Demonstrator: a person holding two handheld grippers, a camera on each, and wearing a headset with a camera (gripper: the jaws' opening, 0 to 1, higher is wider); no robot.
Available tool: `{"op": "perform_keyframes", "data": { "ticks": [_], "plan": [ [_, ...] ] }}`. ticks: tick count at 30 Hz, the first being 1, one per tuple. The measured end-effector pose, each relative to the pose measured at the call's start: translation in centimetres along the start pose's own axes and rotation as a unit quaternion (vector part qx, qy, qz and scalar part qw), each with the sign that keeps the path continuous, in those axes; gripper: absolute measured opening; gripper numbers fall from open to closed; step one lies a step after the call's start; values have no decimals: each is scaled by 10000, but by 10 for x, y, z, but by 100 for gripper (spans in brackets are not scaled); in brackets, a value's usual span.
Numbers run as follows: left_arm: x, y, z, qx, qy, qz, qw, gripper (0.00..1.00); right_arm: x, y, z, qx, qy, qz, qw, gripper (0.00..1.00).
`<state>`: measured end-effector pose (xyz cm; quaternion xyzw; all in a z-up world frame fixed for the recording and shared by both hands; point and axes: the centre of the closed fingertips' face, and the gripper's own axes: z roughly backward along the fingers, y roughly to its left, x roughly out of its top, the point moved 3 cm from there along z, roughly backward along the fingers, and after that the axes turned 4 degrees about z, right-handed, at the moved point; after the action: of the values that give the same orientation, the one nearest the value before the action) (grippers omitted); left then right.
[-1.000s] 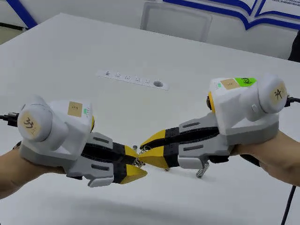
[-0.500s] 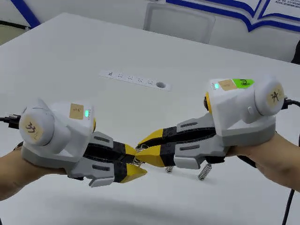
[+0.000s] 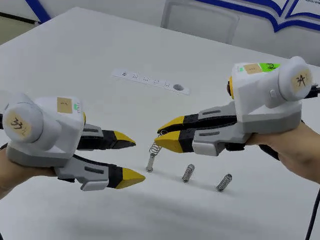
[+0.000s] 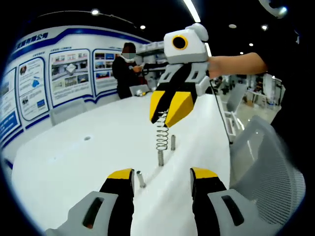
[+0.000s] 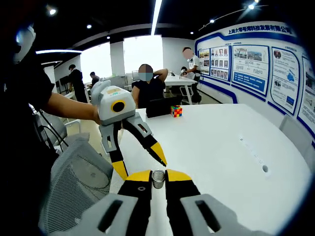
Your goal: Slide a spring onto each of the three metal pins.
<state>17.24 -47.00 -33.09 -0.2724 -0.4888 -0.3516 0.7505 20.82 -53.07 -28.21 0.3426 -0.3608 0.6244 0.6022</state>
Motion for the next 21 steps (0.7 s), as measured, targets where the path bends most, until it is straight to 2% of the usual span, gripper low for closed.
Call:
{"op": "perform_keyframes", "data": {
  "ticks": [4, 7, 11, 21],
  "plan": [
    [2, 14, 12, 255, -176, 229, 9993, 54, -7, -14, -7, -182, 190, -36, 9996, 11],
    [2, 21, 19, 416, -262, 285, 9984, 63, -13, -24, -14, -325, 339, 3, 9989, 11],
    [-1, 25, 24, 495, -161, 213, 9984, 70, -21, -32, -23, -361, 431, -107, 9984, 11],
    [-7, 32, 26, 603, -107, 355, 9975, 87, -44, -50, -42, -534, 773, -117, 9955, 11]
  ]
}}
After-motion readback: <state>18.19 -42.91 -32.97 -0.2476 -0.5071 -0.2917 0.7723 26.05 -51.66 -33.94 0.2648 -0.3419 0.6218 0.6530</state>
